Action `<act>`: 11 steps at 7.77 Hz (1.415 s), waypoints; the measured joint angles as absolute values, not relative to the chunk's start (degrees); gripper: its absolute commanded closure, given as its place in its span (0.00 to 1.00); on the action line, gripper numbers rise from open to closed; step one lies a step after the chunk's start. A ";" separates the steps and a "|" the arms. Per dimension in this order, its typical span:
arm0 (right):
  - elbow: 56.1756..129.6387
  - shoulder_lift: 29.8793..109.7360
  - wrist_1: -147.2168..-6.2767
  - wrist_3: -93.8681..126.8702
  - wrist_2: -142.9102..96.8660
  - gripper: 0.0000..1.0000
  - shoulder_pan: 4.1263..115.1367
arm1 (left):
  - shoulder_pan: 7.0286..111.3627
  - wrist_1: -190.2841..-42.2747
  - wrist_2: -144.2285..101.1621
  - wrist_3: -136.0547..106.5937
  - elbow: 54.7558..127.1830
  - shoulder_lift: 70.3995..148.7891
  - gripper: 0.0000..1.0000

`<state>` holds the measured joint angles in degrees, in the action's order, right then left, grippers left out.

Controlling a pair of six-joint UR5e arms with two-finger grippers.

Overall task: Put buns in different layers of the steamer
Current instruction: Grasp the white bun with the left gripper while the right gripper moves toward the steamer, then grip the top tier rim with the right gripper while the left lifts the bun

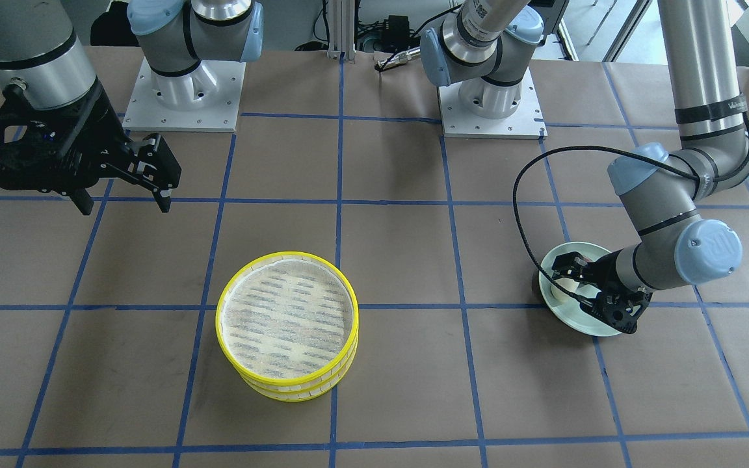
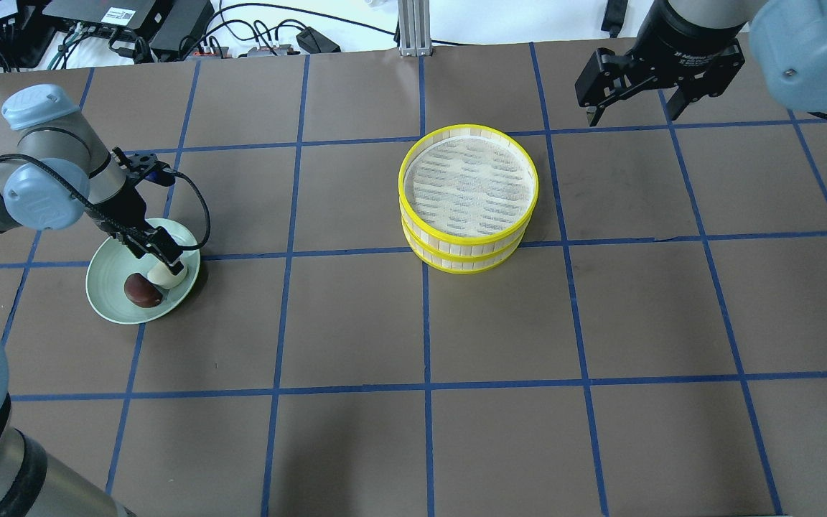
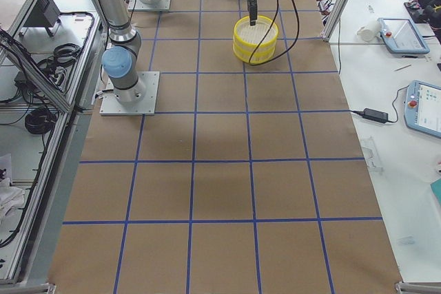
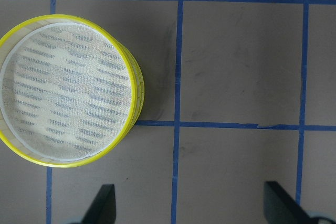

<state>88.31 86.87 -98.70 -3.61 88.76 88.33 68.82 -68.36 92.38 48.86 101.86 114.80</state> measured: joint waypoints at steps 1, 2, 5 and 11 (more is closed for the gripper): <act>88.51 86.71 -98.72 -3.18 88.47 0.00 88.37 | 68.82 -68.37 92.06 48.88 102.09 114.98 0.07; 89.02 86.34 -99.09 -2.49 88.13 0.00 88.50 | 68.82 -68.38 91.97 48.95 102.23 115.07 0.12; 90.48 82.18 -104.67 2.57 87.96 0.00 89.24 | 68.82 -68.38 92.01 49.11 102.30 115.13 0.58; 93.97 71.05 -116.69 10.75 85.48 0.00 92.51 | 68.82 -68.59 92.25 48.71 101.08 114.53 1.00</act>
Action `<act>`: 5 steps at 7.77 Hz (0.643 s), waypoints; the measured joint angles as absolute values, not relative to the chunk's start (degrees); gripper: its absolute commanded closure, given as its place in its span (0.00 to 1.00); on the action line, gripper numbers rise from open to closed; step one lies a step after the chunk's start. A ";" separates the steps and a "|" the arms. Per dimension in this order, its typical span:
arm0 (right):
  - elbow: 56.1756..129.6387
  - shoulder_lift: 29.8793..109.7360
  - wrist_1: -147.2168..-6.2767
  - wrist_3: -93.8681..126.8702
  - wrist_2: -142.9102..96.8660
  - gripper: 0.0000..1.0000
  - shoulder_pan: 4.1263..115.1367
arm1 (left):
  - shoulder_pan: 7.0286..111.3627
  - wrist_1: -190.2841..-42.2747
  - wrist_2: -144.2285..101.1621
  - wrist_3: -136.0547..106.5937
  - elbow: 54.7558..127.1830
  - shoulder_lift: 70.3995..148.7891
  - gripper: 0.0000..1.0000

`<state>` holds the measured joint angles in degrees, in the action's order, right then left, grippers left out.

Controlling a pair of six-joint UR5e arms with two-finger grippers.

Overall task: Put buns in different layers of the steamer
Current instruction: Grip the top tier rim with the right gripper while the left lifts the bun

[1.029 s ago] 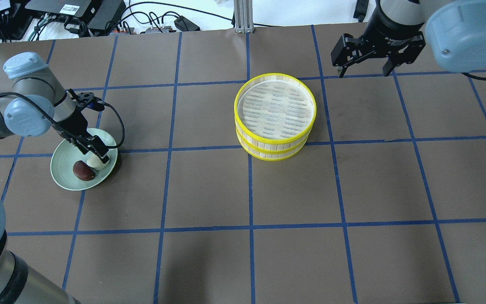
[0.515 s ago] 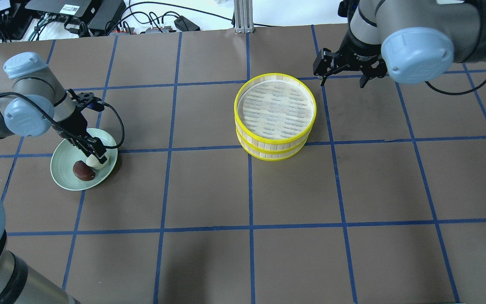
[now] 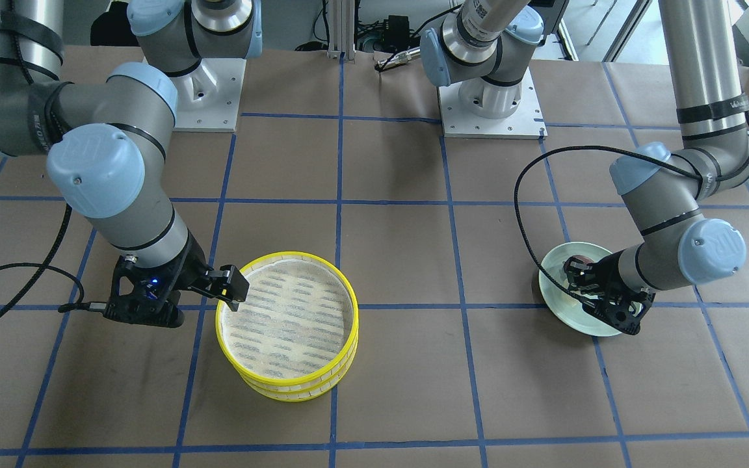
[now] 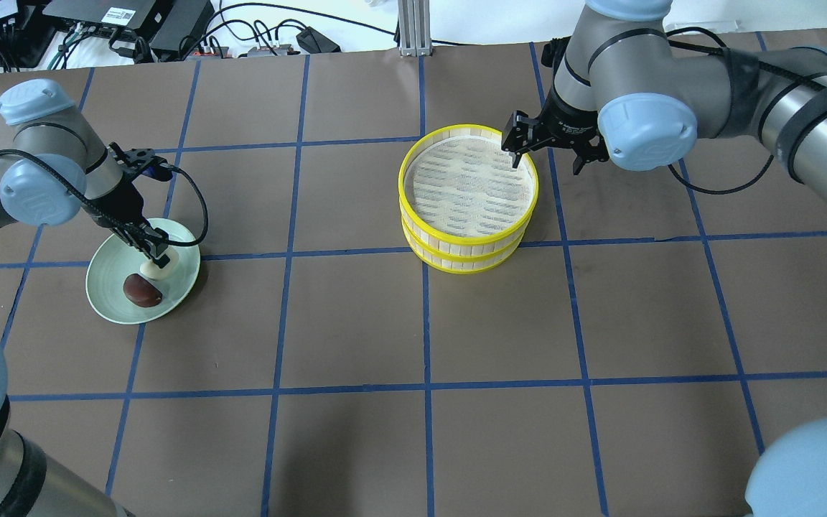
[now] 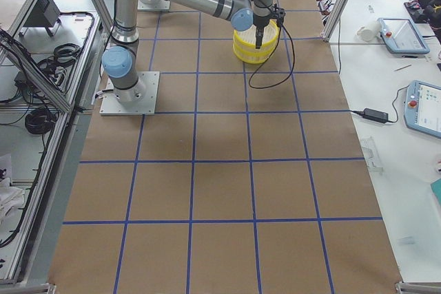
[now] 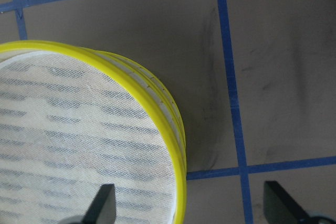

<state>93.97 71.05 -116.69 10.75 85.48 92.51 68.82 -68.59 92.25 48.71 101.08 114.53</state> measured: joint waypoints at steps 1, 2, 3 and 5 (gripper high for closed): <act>94.30 69.85 -118.15 10.86 85.39 0.00 92.78 | 68.83 -68.84 92.20 48.54 100.40 114.02 1.00; 94.51 68.77 -119.15 10.89 85.36 0.00 92.91 | 68.91 -69.26 92.16 48.35 99.59 113.30 1.00; 94.60 67.88 -119.66 10.90 85.35 0.00 92.95 | 68.96 -70.02 92.13 47.33 98.73 112.25 1.00; 94.64 66.85 -120.63 10.93 85.35 0.40 92.98 | 69.29 -71.19 92.06 44.32 97.39 109.58 1.00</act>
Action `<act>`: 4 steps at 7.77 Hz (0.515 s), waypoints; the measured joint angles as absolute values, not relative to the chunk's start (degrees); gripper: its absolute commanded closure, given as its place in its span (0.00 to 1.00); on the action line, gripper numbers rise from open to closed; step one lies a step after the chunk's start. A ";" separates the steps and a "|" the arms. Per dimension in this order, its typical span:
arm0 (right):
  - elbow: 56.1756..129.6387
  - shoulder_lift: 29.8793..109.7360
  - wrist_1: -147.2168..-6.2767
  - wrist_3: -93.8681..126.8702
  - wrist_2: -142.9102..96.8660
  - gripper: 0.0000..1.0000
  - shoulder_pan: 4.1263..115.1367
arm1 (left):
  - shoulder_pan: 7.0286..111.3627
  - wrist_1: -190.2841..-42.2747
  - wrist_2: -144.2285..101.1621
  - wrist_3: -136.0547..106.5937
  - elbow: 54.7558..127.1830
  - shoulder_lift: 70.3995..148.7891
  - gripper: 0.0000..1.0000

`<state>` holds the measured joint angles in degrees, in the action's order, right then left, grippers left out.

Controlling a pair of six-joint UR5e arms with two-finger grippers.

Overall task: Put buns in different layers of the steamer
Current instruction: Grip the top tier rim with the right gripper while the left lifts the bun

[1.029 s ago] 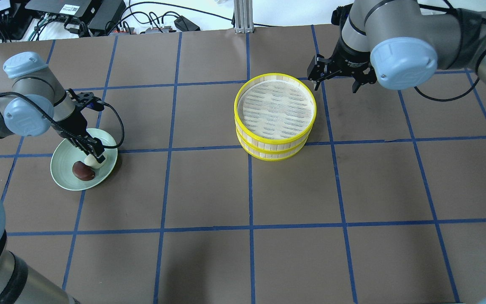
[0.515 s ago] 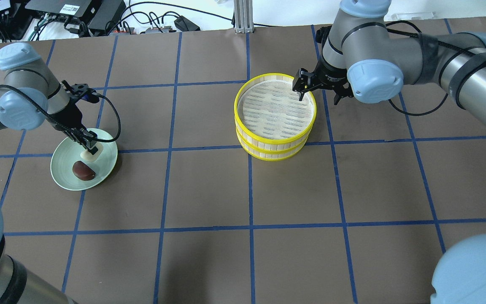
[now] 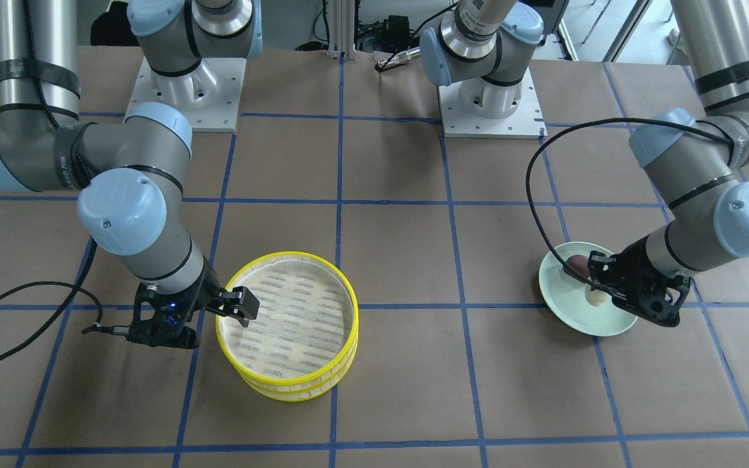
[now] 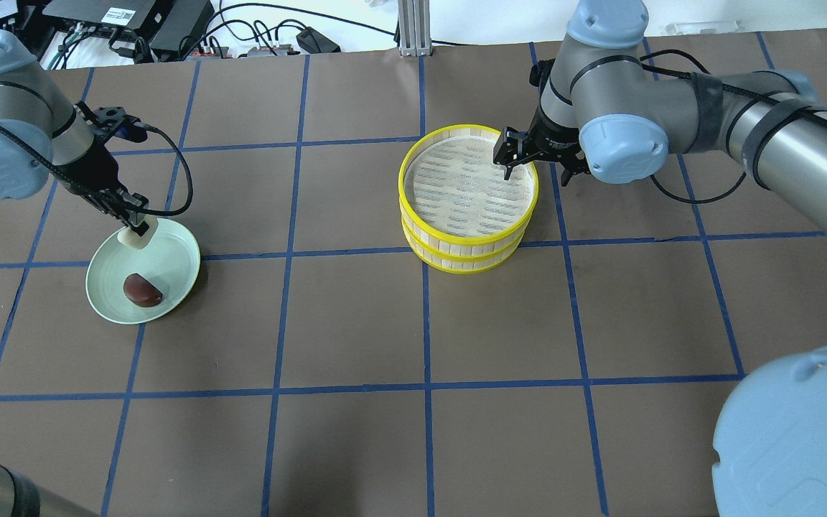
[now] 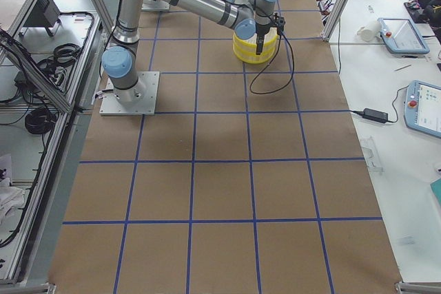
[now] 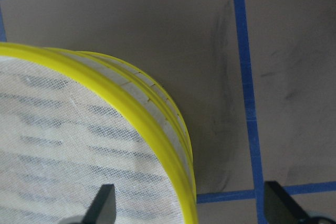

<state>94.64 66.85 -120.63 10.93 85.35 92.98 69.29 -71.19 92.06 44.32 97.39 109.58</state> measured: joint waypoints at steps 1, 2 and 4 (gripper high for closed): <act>94.62 66.75 -121.06 10.90 85.38 0.48 92.97 | 69.76 -71.35 92.00 41.83 97.07 108.17 1.00; 94.59 66.73 -121.16 10.69 85.37 0.50 92.96 | 70.75 -71.37 91.95 38.19 96.91 106.90 1.00; 94.57 66.71 -121.13 10.42 85.35 0.76 92.92 | 73.93 -71.37 91.72 30.02 96.14 105.12 1.00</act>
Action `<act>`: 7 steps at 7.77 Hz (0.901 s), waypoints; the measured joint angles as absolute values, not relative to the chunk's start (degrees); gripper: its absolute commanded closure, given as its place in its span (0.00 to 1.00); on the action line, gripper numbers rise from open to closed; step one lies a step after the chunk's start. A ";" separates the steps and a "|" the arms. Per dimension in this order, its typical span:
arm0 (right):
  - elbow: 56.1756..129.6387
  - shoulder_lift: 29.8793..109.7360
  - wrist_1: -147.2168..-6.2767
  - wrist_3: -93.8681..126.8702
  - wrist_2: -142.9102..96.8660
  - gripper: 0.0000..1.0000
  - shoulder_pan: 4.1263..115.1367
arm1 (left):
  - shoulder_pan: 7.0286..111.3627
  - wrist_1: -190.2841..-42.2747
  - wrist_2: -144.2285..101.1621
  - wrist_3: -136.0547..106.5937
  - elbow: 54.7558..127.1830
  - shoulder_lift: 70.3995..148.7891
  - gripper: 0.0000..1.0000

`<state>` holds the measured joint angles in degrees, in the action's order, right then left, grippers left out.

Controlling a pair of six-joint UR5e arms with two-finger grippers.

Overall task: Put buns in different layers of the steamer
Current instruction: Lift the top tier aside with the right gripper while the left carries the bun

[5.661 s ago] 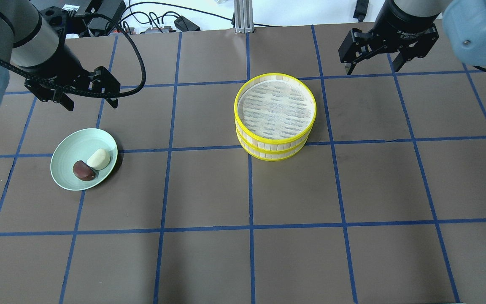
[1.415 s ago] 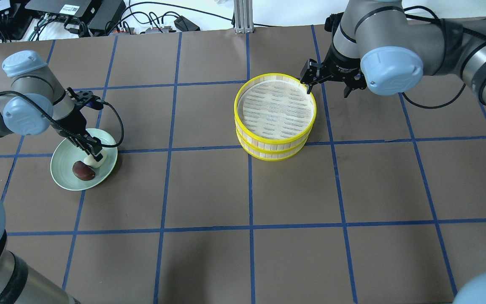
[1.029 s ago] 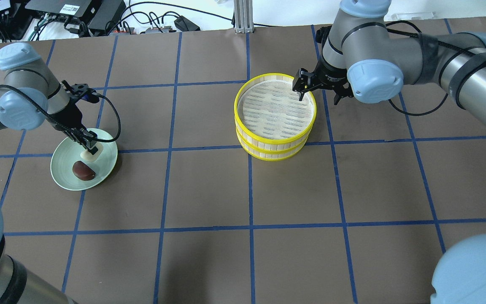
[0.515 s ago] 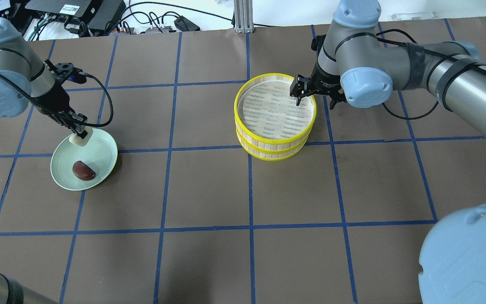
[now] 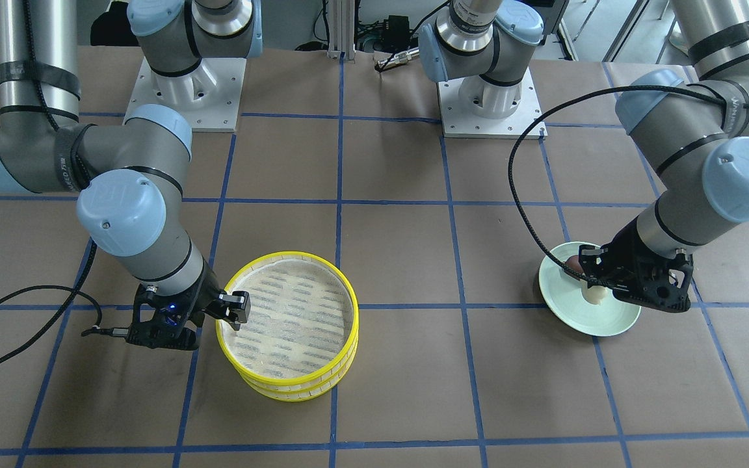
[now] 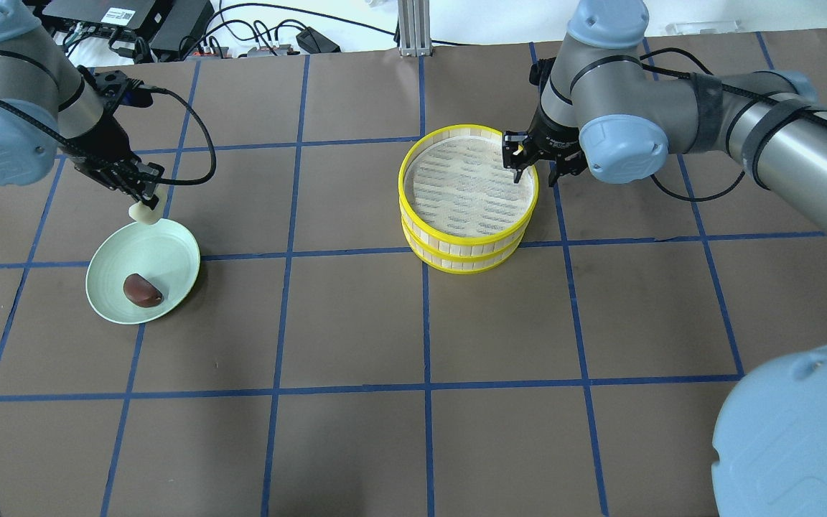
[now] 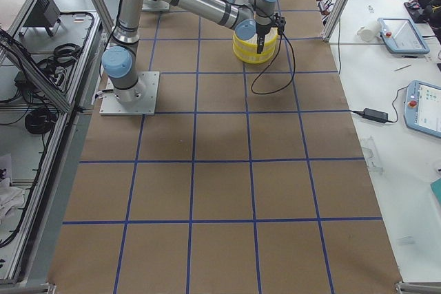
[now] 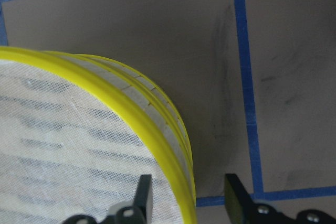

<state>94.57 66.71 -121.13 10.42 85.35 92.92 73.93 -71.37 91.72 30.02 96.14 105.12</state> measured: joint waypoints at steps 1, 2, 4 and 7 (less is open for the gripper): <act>94.57 66.67 -121.07 10.23 85.35 0.88 92.93 | 75.89 -71.36 90.94 25.74 95.47 104.63 1.00; 94.57 66.65 -120.97 9.48 85.34 0.95 92.92 | 77.93 -71.31 90.07 21.20 94.96 104.34 1.00; 94.56 66.66 -120.88 8.94 85.34 1.00 92.90 | 81.27 -70.97 89.40 14.60 94.56 103.93 1.00; 94.05 67.21 -120.54 9.21 84.64 1.00 92.80 | 84.86 -70.69 89.19 8.41 94.49 102.81 1.00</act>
